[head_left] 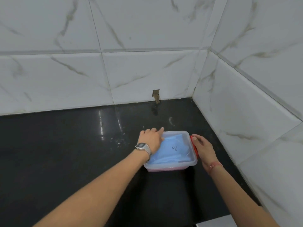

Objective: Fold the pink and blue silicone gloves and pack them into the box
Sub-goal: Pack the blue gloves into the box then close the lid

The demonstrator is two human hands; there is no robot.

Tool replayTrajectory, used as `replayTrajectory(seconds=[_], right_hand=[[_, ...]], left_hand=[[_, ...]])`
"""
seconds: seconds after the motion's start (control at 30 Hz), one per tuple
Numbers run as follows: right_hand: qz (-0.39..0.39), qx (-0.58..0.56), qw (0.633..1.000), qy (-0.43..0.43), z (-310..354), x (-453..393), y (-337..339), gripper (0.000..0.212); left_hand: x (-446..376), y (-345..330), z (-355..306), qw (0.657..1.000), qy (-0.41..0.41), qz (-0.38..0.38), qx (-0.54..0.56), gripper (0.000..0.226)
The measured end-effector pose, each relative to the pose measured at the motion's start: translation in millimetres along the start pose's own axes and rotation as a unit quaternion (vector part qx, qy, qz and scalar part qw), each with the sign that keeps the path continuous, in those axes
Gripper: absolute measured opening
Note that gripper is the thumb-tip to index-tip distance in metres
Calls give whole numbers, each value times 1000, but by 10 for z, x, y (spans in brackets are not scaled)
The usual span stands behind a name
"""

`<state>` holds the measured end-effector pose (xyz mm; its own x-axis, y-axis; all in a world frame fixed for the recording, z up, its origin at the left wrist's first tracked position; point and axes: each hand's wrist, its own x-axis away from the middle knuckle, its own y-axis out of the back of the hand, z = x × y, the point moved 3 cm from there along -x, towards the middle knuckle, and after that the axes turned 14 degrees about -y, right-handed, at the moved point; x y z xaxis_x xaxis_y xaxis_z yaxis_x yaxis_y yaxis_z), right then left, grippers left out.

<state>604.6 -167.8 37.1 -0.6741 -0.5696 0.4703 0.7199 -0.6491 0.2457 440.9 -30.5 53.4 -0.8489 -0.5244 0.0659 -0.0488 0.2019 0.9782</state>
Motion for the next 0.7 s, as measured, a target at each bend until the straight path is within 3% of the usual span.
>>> replayTrajectory(seconds=[0.17, 0.33, 0.37, 0.47, 0.5, 0.57, 0.7], right_hand=[[-32, -97, 995, -21, -250, 88, -58, 33], [-64, -213, 969, -104, -540, 236, -90, 36], [-58, -238, 962, -121, -587, 271, -112, 36], [-8, -303, 938, -167, -696, 396, -206, 34], [15, -318, 931, -176, -705, 433, -233, 32], [37, -354, 916, -186, -696, 462, -238, 30], [29, -392, 898, -197, -658, 426, -98, 27]], left_hand=[[147, 69, 382, 983, 148, 19, 102, 38], [305, -18, 374, 946, 225, 18, 231, 38], [320, -72, 320, 917, 240, 17, 318, 36], [334, -263, -8, 732, 291, -7, 615, 26], [312, -311, -117, 696, 295, -8, 655, 25], [246, -387, -277, 673, 292, -17, 679, 23], [149, -401, -376, 684, 287, -41, 670, 18]])
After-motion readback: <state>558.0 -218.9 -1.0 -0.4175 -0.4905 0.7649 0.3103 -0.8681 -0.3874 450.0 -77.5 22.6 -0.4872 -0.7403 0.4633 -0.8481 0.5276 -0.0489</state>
